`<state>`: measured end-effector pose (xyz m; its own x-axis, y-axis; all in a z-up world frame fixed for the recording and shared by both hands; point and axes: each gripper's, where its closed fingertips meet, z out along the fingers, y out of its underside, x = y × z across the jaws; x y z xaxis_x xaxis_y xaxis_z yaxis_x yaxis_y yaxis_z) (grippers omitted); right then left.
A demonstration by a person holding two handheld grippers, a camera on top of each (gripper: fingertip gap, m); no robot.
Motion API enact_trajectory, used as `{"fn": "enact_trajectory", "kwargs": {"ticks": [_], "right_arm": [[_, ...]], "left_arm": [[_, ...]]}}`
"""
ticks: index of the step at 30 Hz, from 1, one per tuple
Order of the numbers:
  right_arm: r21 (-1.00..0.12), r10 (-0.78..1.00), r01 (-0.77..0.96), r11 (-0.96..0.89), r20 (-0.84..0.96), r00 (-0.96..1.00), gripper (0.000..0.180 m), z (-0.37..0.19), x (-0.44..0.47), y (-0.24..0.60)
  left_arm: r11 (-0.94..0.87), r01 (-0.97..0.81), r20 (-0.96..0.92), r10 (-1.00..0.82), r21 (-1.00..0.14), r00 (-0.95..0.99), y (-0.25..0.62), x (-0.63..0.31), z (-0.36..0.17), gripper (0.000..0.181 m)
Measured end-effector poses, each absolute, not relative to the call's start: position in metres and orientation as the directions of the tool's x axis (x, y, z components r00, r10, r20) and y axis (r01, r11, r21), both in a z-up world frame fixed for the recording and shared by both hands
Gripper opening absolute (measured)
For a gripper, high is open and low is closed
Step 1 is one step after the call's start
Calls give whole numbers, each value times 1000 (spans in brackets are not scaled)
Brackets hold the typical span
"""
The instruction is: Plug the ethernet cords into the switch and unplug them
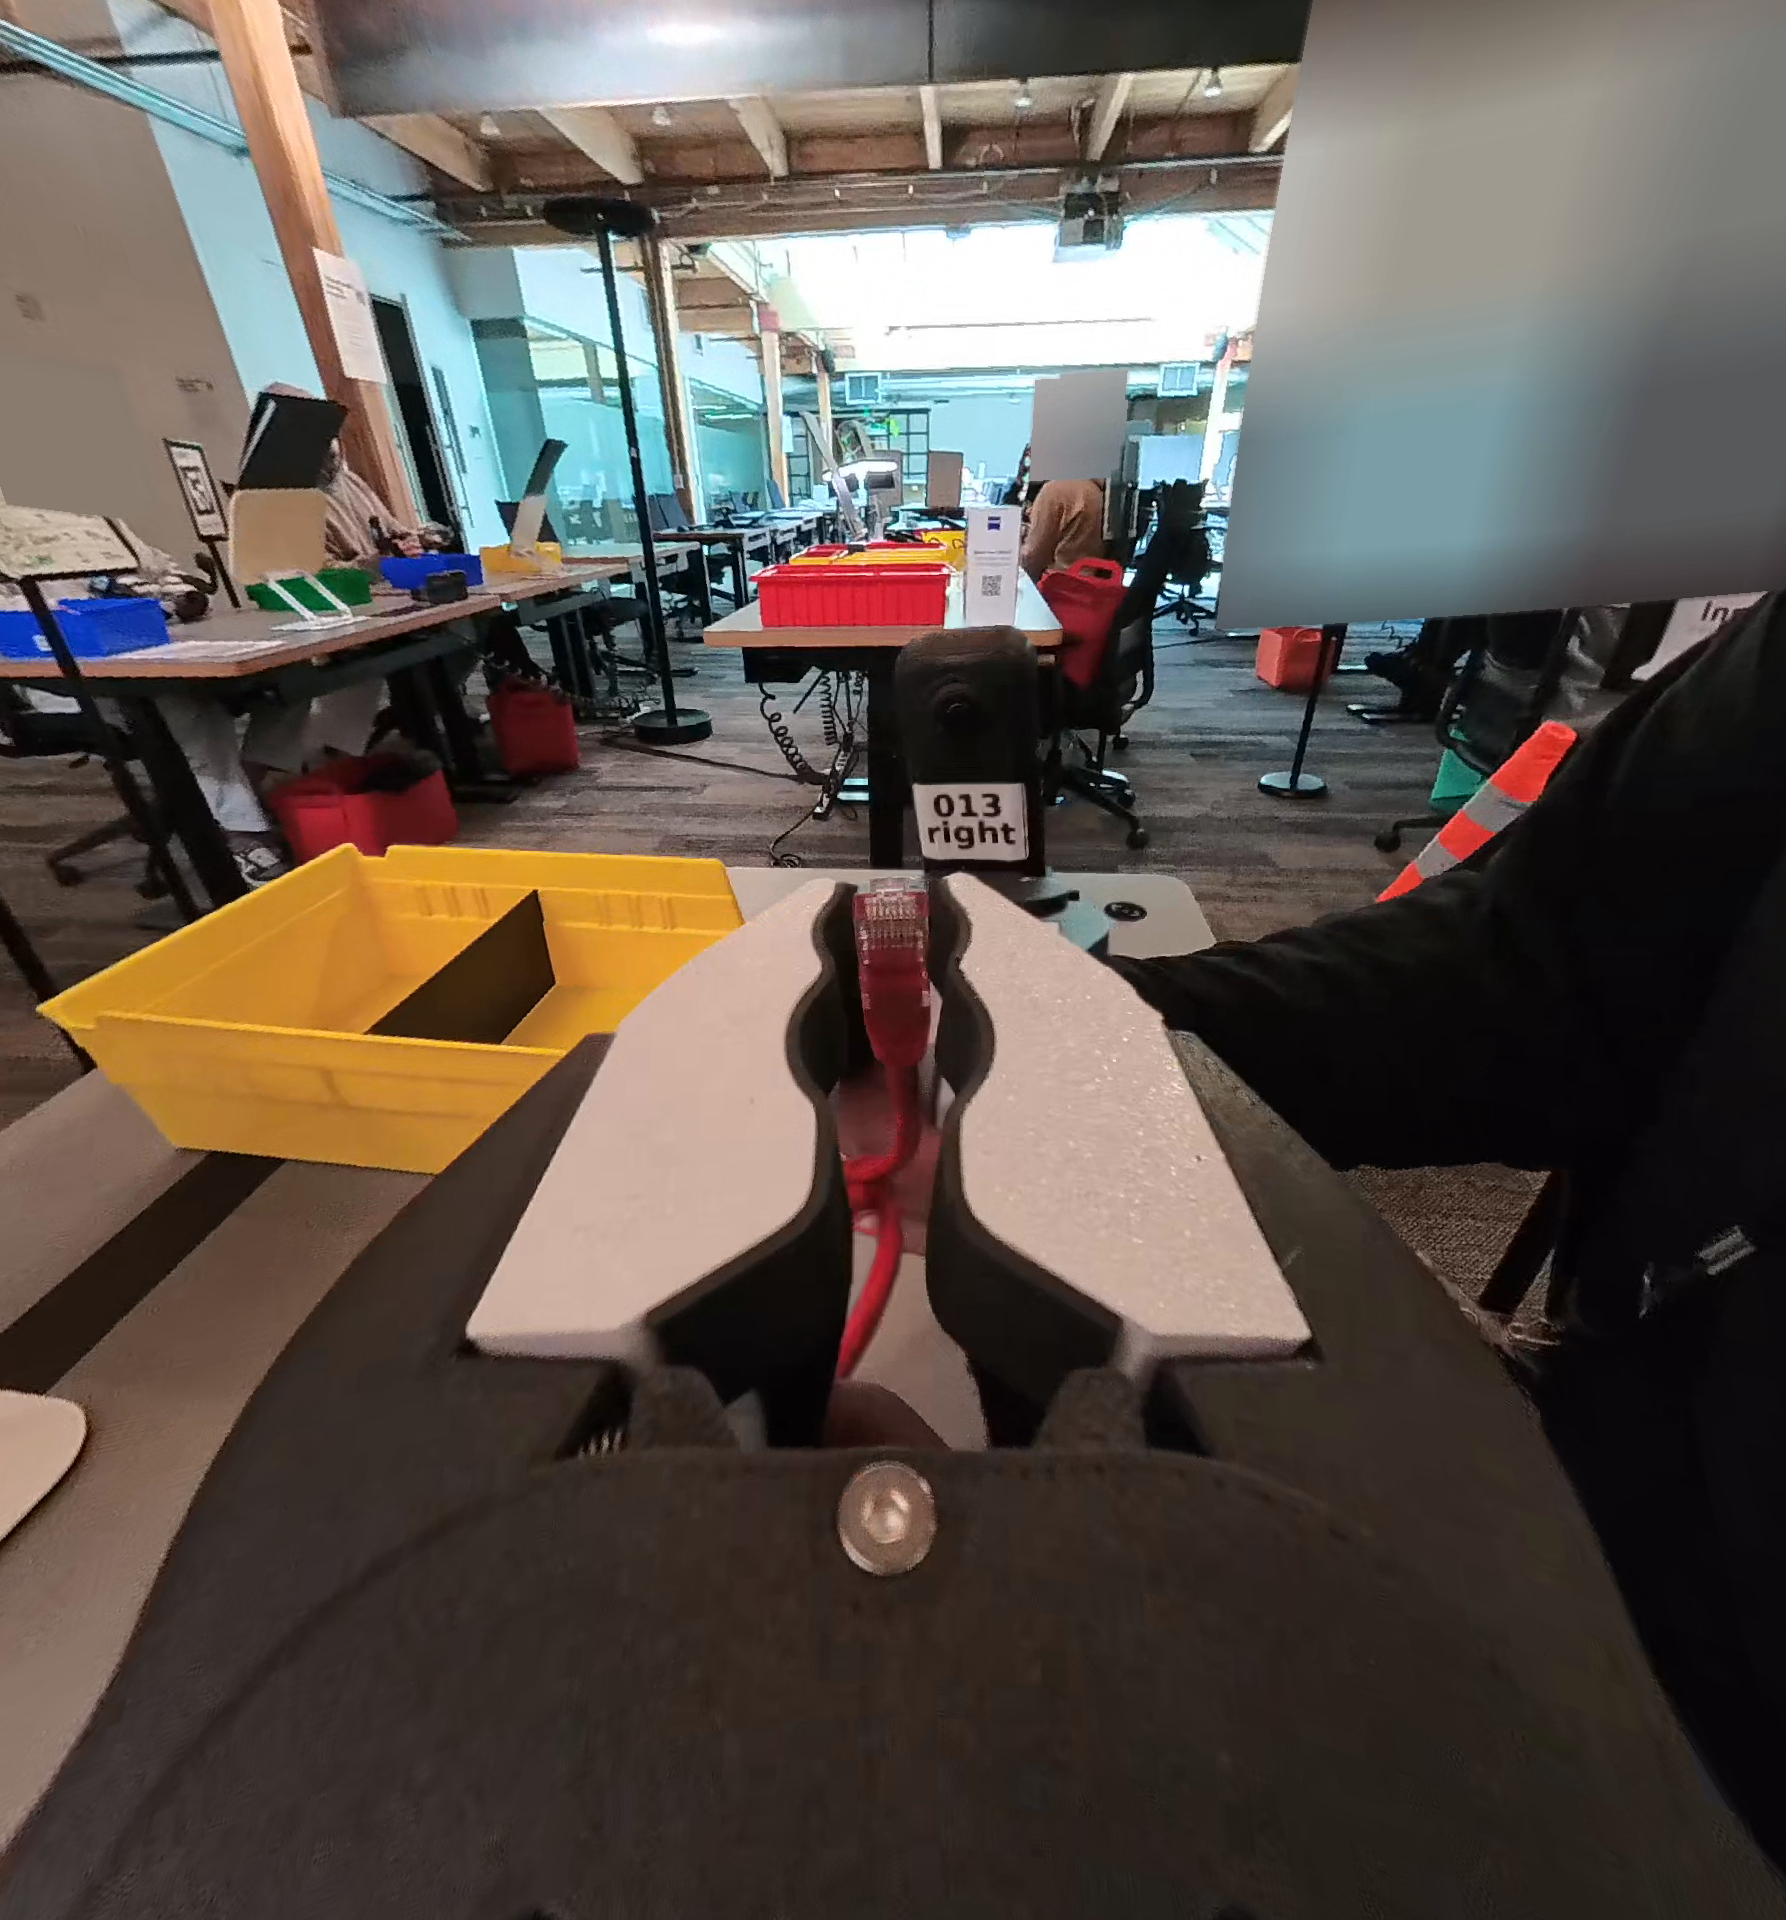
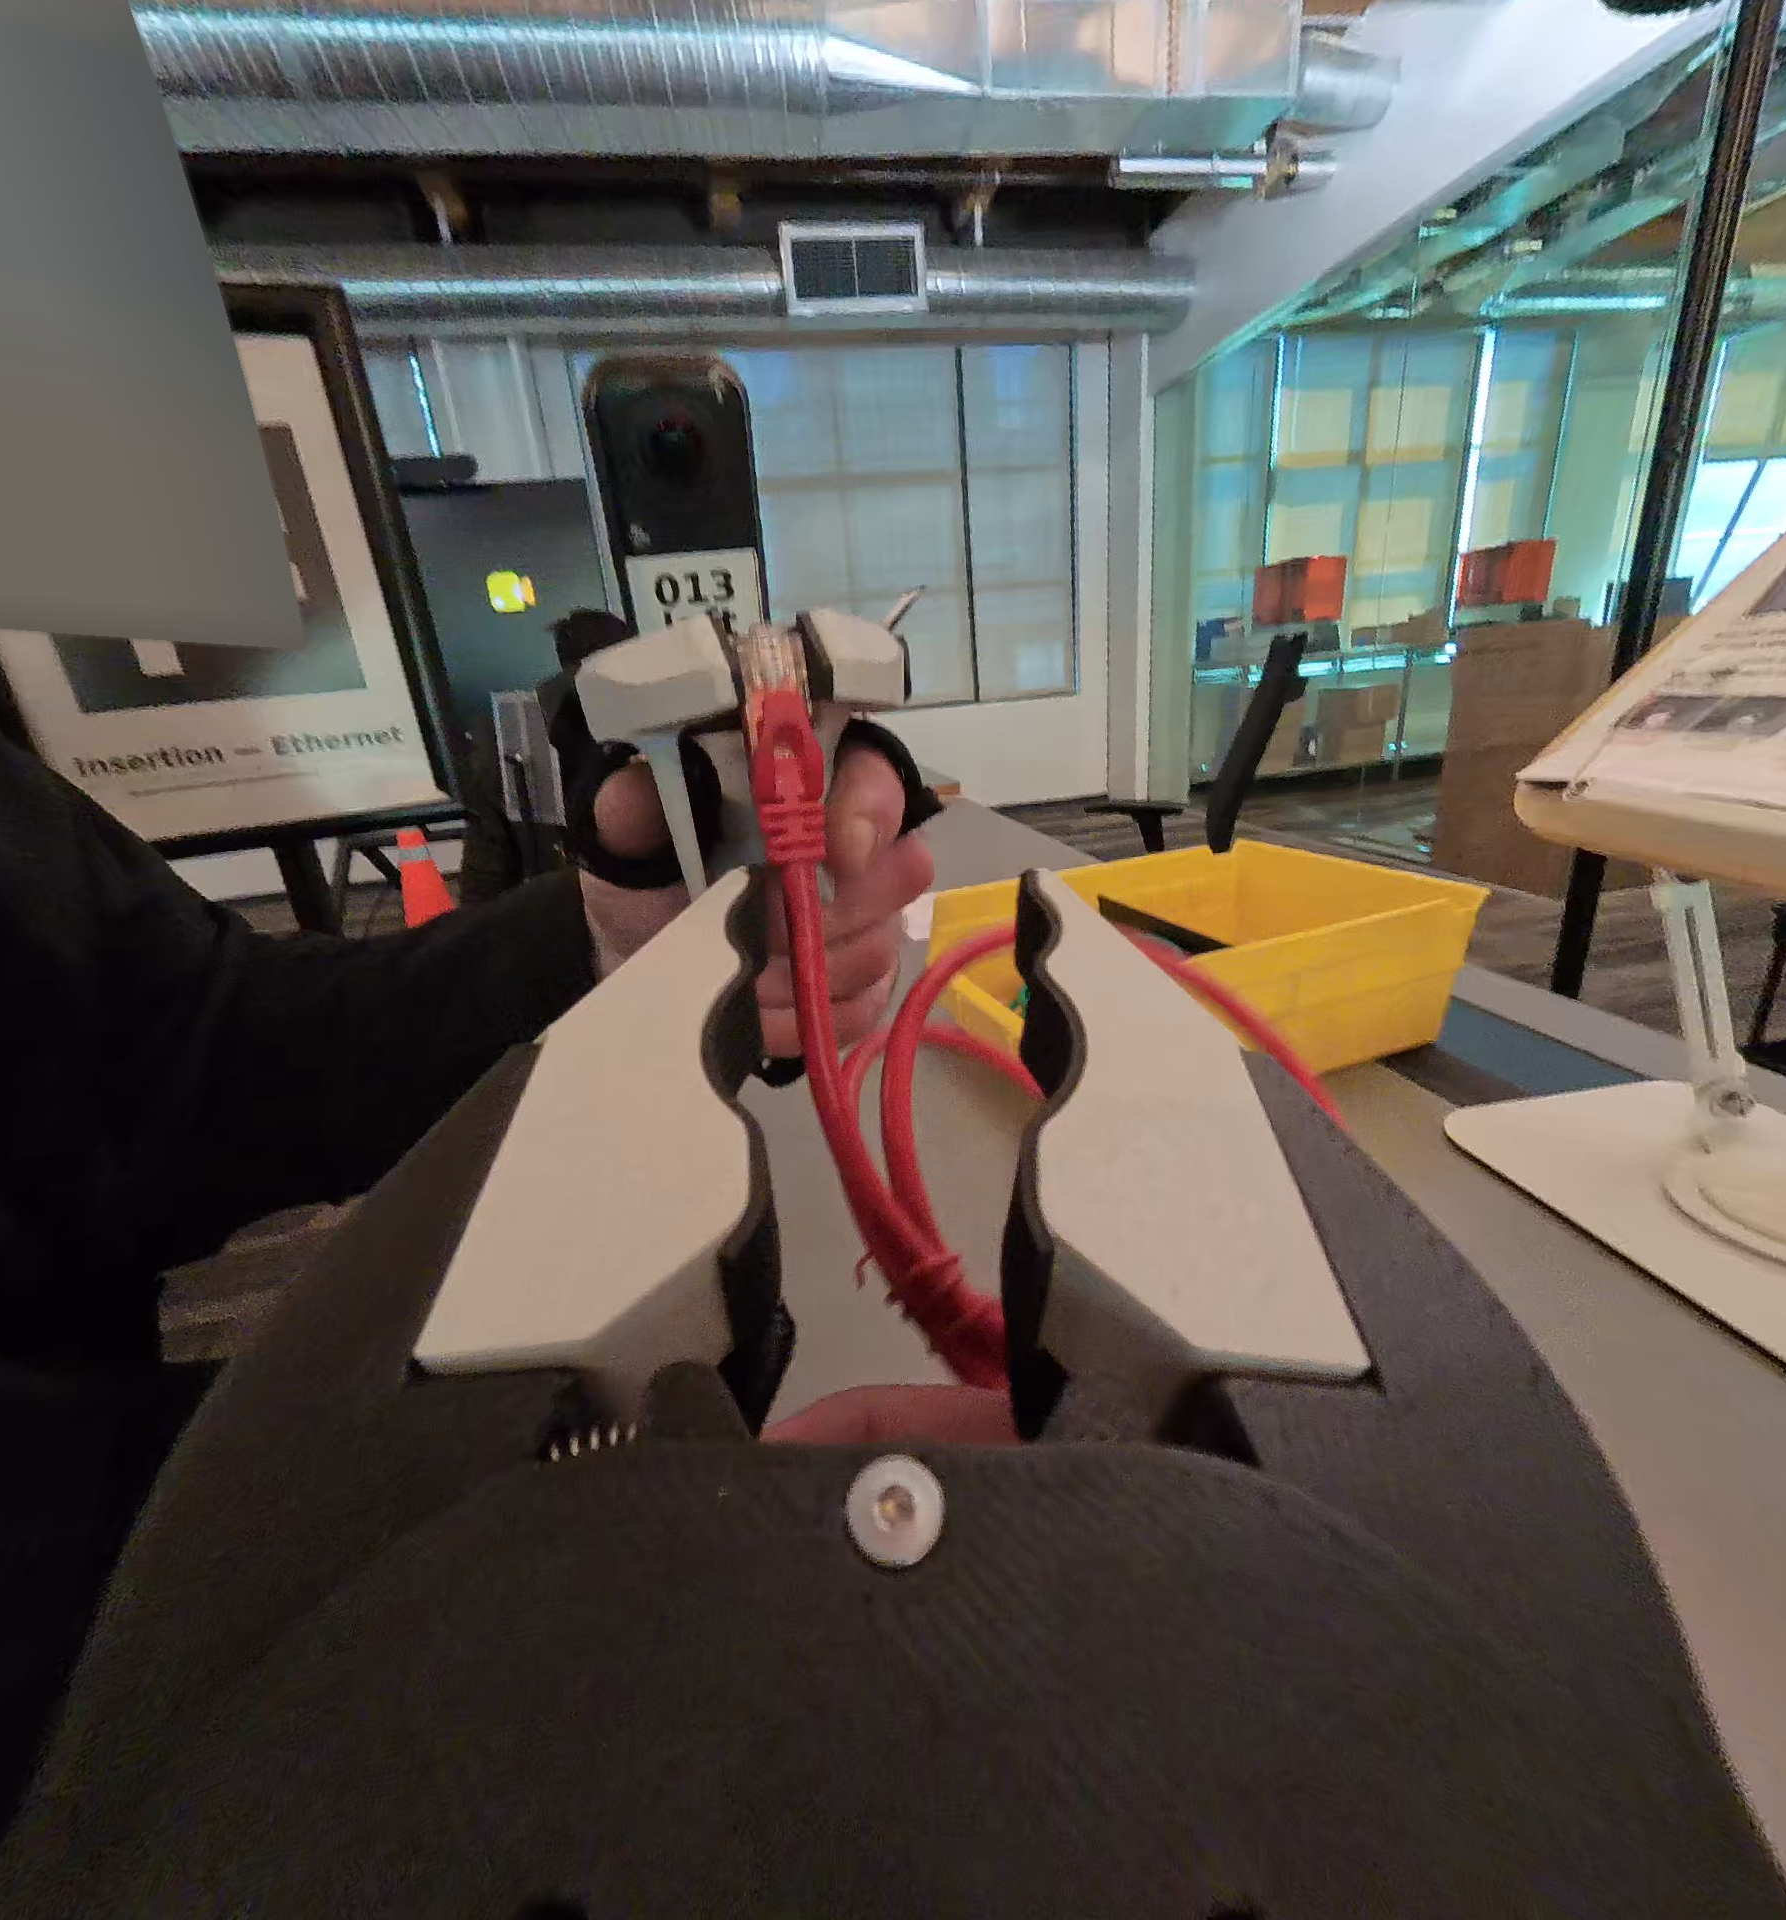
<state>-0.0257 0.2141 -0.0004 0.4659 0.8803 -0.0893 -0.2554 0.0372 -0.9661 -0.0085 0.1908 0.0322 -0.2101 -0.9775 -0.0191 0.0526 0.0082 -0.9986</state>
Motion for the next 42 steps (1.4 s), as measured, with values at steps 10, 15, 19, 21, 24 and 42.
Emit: {"fn": "enact_trajectory", "kwargs": {"ticks": [10, 15, 19, 21, 24, 42], "right_arm": [[-980, 912, -196, 45, -39, 409, 0, 2, -47, 199], [-984, 925, -178, 26, -44, 377, 0, 6, -44, 196], [-999, 923, 25, 29, 37, 383, 0, -4, -36, 193], [-980, 904, 195, 49, 127, 408, 0, -16, -28, 194], [-905, 882, 420, 63, 247, 400, 0, -33, -16, 191], [-903, 894, 427, 49, 231, 385, 9, -29, -3, 182]], "left_arm": [[-22, 107, -2, -975, -994, -222, 183, -2, 39, 13], [-10, 119, -16, -976, -993, -219, 183, -4, 41, 13], [27, 85, -46, -970, -996, -240, 181, -5, 32, 13], [50, 35, -57, -966, -998, -252, 181, -3, 21, 13], [82, -62, -60, -956, -995, -288, 177, -1, 2, 13], [253, -123, -220, -948, -960, -231, 169, 5, 1, 14]]}}
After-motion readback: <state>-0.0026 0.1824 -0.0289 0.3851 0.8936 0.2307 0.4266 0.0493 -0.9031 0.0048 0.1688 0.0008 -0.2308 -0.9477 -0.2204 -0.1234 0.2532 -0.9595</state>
